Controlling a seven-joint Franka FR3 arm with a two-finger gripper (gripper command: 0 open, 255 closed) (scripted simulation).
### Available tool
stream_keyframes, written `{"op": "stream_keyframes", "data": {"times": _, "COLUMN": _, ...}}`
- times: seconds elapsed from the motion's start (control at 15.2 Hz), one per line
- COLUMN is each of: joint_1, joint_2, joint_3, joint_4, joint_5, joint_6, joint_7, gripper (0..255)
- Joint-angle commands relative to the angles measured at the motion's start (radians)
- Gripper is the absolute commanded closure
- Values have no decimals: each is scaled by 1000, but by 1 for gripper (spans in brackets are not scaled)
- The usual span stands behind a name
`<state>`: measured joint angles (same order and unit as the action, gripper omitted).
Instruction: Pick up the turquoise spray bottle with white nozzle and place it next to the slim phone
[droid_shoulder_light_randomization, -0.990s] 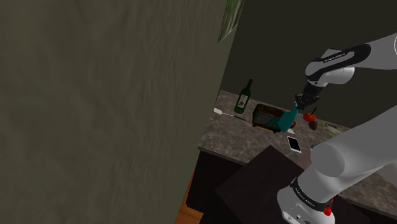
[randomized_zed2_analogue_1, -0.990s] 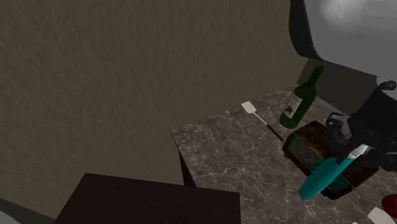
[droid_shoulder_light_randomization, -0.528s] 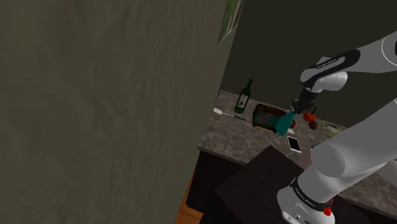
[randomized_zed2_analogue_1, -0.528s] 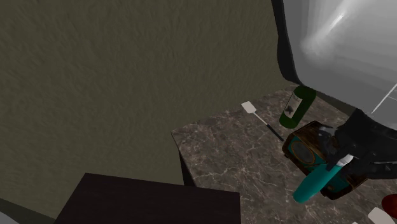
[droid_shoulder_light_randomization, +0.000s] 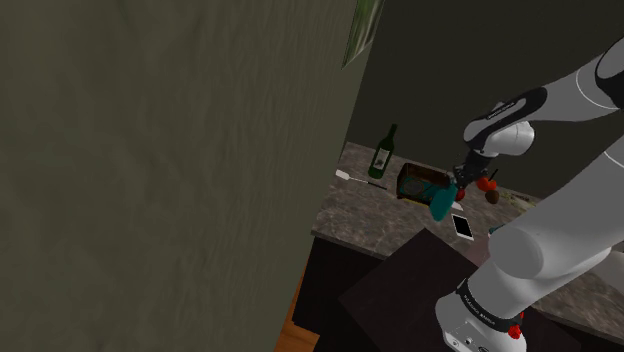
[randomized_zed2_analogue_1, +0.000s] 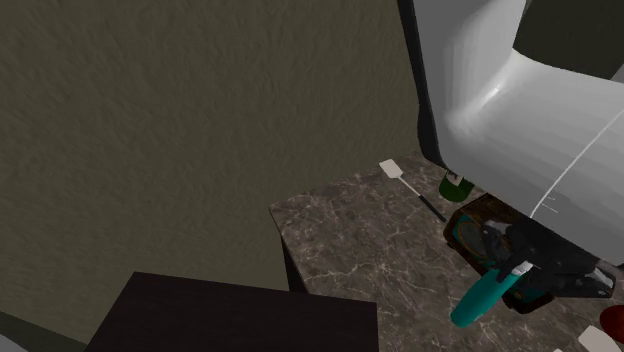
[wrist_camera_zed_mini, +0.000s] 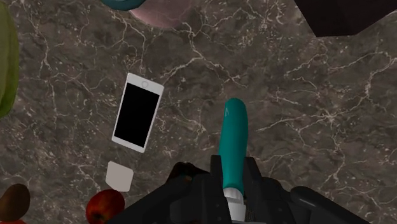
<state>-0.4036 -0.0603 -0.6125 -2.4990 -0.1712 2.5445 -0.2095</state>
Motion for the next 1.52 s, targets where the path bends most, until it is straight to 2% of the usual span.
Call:
{"op": "stream_keyframes", "data": {"times": 0.0, "joint_1": 3, "joint_2": 28, "joint_3": -3, "joint_4": -5, "joint_5": 22, "joint_6": 31, "joint_7": -15, "gripper": 255}}
{"op": "stream_keyframes", "data": {"times": 0.66, "joint_1": -4, "joint_2": 178, "joint_3": 19, "joint_4": -25, "joint_5": 176, "joint_6": 179, "joint_7": -119, "gripper": 255}}
{"op": "stream_keyframes", "data": {"times": 1.12, "joint_1": -5, "joint_2": 178, "joint_3": 20, "joint_4": -25, "joint_5": 176, "joint_6": 179, "joint_7": -119, "gripper": 255}}
{"op": "stream_keyframes", "data": {"times": 1.19, "joint_1": -5, "joint_2": 178, "joint_3": 20, "joint_4": -25, "joint_5": 176, "joint_6": 179, "joint_7": -119, "gripper": 0}}
{"op": "stream_keyframes", "data": {"times": 1.45, "joint_1": -5, "joint_2": 178, "joint_3": 20, "joint_4": -25, "joint_5": 176, "joint_6": 179, "joint_7": -119, "gripper": 0}}
